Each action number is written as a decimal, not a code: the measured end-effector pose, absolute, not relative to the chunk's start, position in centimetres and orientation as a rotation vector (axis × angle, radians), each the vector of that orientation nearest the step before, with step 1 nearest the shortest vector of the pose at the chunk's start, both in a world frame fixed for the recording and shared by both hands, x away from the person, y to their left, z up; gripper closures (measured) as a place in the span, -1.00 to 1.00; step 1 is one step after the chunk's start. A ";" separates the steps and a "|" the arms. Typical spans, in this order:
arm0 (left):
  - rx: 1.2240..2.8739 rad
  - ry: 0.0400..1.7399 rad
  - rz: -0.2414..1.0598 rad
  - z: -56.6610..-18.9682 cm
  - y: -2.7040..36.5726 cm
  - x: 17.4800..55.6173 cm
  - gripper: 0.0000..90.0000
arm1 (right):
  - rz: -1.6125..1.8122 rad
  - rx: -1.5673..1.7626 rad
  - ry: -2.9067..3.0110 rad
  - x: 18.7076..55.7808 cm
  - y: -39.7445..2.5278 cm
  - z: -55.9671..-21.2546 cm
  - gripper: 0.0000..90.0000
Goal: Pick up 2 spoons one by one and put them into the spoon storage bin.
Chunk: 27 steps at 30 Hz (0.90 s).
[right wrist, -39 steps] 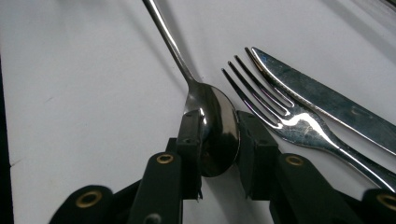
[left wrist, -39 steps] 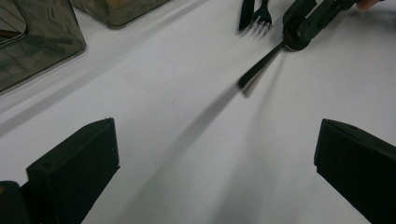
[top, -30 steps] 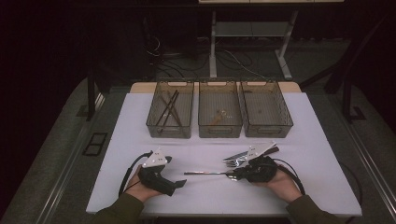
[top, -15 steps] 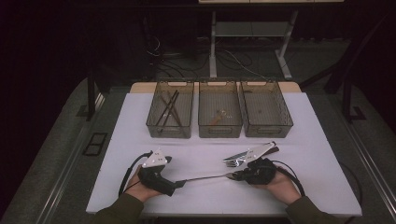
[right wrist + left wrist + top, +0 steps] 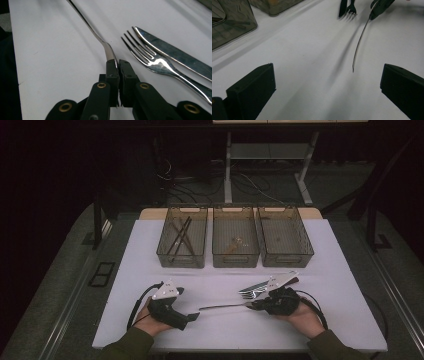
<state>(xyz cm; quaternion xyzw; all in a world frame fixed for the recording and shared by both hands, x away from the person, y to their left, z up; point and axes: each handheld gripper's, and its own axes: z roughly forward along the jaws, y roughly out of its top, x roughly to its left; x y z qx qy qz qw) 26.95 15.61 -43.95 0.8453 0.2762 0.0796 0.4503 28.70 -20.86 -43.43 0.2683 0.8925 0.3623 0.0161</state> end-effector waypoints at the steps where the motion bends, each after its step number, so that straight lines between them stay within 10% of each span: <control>1: 2.089 0.683 0.197 -44.0 15.6 26.9 -1.00 | 1.130 0.845 2.768 28.7 -21.0 -43.3 0.93; 27: 2.090 0.684 0.196 -44.0 15.7 27.1 -1.00 | 1.220 1.137 2.420 32.6 -24.4 -38.4 0.93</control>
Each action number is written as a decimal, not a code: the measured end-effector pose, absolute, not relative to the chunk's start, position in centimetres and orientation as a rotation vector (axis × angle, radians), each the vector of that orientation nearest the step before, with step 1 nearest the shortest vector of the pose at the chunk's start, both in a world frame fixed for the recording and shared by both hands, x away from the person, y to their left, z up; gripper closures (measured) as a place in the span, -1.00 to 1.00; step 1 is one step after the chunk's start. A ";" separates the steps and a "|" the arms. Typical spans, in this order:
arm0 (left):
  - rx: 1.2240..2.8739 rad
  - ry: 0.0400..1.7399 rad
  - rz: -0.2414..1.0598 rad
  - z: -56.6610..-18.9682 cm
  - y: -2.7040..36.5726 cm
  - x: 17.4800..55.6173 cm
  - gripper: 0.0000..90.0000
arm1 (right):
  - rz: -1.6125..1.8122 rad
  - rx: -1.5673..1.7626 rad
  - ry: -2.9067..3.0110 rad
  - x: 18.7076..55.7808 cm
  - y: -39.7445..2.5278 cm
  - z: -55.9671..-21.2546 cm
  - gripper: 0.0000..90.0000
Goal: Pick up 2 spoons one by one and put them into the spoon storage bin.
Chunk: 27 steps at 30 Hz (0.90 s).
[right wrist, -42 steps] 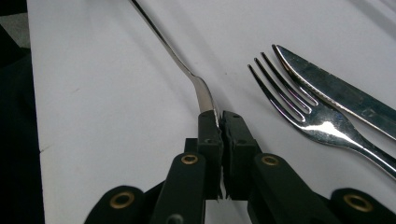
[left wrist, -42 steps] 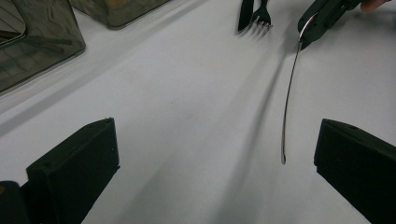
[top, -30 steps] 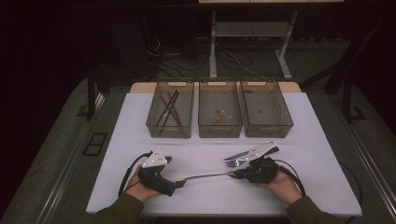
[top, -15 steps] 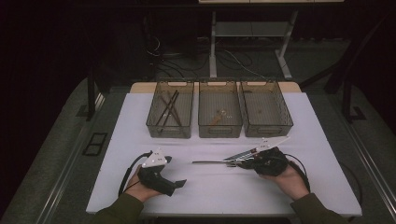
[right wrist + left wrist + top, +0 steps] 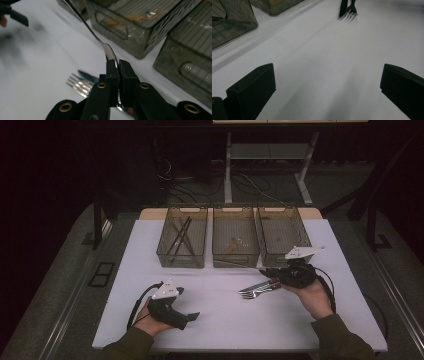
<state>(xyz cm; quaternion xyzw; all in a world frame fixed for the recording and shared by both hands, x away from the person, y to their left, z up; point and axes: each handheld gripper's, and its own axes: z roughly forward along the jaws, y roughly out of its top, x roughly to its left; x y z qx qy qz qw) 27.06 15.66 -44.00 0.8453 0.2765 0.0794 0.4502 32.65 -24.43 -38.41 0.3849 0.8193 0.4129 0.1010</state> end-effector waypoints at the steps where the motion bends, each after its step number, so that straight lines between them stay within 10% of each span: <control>1: 2.088 0.689 0.192 -44.0 15.6 27.0 -1.00 | 1.223 1.147 2.407 32.9 -24.4 -38.2 0.93; 27: 2.092 0.677 0.184 -44.1 15.6 27.0 -1.00 | 1.127 1.306 2.232 40.3 -20.2 -38.4 0.84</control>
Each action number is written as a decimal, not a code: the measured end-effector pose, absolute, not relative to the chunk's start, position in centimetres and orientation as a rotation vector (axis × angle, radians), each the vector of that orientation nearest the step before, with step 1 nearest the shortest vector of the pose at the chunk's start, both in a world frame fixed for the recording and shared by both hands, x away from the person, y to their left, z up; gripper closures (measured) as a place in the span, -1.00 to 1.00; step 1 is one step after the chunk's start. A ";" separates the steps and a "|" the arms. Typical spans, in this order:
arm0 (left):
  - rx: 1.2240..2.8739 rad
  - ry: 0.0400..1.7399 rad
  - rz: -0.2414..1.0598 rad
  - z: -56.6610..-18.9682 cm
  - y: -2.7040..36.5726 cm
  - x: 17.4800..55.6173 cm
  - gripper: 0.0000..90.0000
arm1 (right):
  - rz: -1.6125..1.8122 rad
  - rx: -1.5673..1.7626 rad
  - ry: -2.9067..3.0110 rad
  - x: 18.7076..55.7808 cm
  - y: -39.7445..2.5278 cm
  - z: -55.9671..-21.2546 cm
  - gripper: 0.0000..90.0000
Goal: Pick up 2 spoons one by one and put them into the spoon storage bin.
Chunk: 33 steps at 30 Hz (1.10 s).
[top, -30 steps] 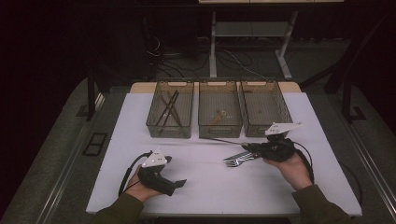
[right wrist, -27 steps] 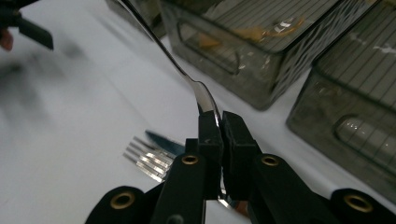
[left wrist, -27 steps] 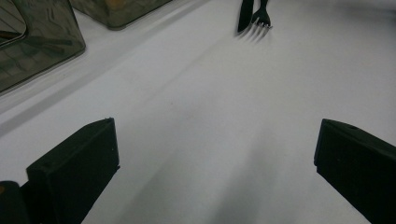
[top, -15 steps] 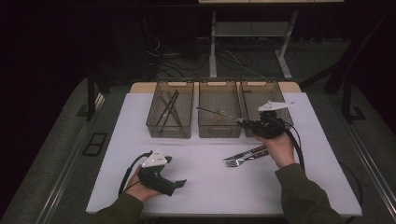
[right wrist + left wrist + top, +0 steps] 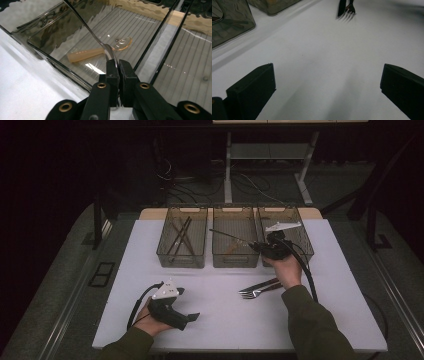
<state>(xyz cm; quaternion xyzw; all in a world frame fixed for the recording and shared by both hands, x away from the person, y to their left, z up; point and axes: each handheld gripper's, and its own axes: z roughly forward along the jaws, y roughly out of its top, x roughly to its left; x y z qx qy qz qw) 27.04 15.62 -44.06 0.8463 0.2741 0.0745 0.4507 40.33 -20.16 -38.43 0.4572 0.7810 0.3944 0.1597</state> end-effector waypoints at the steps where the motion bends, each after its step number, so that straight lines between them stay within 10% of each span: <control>1: 2.092 0.676 0.185 -44.1 15.6 27.0 -1.00 | 1.136 1.301 2.222 40.3 -20.1 -38.5 0.54; 10: 2.094 0.675 0.185 -44.1 15.6 27.0 -1.00 | 1.176 1.255 2.222 40.2 -19.9 -38.0 0.08; 33: 2.097 0.672 0.184 -44.1 15.5 27.0 -1.00 | 1.247 1.152 2.311 38.0 -21.3 -37.6 -0.14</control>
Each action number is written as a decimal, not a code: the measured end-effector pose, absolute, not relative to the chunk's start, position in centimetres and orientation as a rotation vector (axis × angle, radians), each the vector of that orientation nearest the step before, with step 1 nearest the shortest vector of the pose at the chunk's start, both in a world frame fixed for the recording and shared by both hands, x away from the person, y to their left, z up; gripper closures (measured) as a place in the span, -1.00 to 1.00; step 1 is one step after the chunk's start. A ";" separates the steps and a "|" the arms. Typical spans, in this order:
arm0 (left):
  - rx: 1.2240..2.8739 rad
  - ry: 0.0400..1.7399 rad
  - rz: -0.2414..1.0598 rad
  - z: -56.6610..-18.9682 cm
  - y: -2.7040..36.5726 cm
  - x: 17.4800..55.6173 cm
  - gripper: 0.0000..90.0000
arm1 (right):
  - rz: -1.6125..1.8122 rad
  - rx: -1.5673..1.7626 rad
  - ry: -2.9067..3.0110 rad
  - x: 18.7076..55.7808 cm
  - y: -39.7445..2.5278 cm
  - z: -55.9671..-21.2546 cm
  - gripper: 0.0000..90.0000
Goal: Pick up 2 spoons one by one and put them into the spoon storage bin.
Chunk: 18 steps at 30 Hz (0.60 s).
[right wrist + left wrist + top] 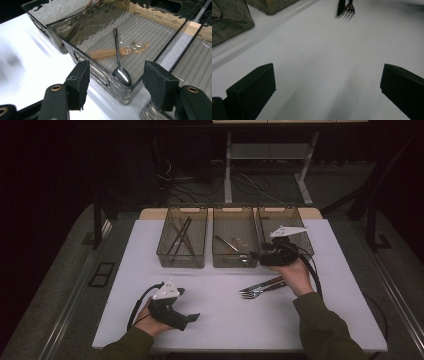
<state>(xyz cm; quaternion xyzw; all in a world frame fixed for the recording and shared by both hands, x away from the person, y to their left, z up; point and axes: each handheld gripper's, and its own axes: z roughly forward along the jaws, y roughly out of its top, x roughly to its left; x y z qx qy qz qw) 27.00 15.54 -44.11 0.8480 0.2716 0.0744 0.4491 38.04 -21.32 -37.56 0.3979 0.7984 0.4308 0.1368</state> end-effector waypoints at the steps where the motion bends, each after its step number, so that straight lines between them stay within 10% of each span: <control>1: 2.097 0.672 0.184 -44.1 15.5 27.0 -1.00 | 1.256 1.141 2.313 37.9 -21.5 -37.6 -0.12; 18: 2.097 0.673 0.182 -44.1 15.5 27.0 -1.00 | 1.205 1.077 2.467 35.5 -24.1 -39.6 0.86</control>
